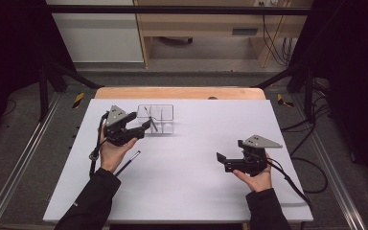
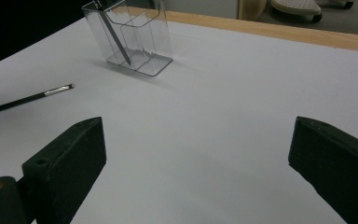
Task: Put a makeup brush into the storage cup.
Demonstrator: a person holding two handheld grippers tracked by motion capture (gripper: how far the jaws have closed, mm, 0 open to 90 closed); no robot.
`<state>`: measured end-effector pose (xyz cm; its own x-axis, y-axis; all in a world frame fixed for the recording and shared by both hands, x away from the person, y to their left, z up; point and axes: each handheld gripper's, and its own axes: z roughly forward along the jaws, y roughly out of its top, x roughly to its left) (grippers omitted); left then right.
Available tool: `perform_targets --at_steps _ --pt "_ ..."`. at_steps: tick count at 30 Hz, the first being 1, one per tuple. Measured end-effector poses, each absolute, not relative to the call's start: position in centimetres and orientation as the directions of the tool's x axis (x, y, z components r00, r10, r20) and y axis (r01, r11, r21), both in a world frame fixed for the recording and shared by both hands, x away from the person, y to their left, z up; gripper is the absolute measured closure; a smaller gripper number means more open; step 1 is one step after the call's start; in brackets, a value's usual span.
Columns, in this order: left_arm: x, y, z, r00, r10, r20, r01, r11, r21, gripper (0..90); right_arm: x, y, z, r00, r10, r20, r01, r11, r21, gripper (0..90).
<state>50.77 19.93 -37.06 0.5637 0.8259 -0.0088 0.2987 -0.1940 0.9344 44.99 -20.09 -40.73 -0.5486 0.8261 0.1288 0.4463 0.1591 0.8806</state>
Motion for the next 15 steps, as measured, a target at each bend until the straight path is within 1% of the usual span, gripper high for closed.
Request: perform_targets --at_steps 8,15 --pt "48.7 20.3 -37.6 0.589 0.808 -0.024 0.310 -0.199 0.930 22.3 44.9 -20.3 -40.5 -0.547 0.827 0.131 0.440 0.151 0.885 4.4" --pt "47.0 20.3 -38.1 0.607 0.794 -0.018 0.307 -0.214 0.927 15.3 44.7 -20.5 -40.3 -0.547 0.827 0.130 0.433 0.147 0.889 4.0"
